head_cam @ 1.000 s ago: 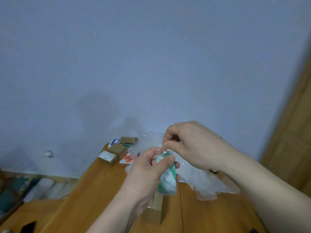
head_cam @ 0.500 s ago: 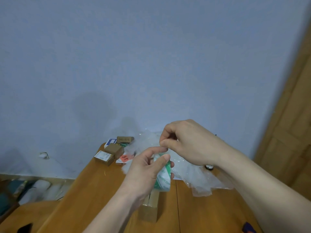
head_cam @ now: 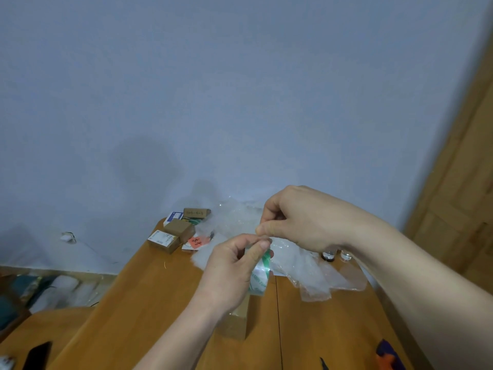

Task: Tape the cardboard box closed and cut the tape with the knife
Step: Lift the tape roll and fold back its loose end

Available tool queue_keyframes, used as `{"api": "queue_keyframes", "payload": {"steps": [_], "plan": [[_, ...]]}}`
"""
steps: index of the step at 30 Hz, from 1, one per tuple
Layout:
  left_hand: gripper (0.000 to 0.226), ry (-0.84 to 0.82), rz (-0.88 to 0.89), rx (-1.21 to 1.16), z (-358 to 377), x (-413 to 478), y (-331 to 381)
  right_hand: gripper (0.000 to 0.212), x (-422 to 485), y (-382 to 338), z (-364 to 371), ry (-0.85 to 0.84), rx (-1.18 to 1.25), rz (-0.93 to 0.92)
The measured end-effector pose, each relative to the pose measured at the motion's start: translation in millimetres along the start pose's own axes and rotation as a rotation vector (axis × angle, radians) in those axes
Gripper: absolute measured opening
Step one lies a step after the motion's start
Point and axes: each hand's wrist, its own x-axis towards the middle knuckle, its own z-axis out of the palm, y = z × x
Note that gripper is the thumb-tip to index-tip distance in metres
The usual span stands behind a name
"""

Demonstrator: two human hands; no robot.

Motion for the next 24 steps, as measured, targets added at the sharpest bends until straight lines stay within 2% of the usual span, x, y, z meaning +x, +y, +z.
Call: {"api": "queue_keyframes", "payload": {"steps": [10, 14, 24], "plan": [[0.017, 0.064, 0.186, 0.288, -7.4, -1.6, 2.6, 0.035, 6.1, -3.4, 2.3, -0.071, 0.106, 0.101], [0.018, 0.1, 0.215, 0.386, -10.1, -1.9, 2.6, 0.031, 6.8, -9.8, 0.9, -0.064, 0.061, 0.125], [0.02, 0.138, 0.275, 0.445, -12.3, 0.2, -1.0, 0.028, 7.5, -26.8, 1.9, -0.028, -0.172, 0.125]]}}
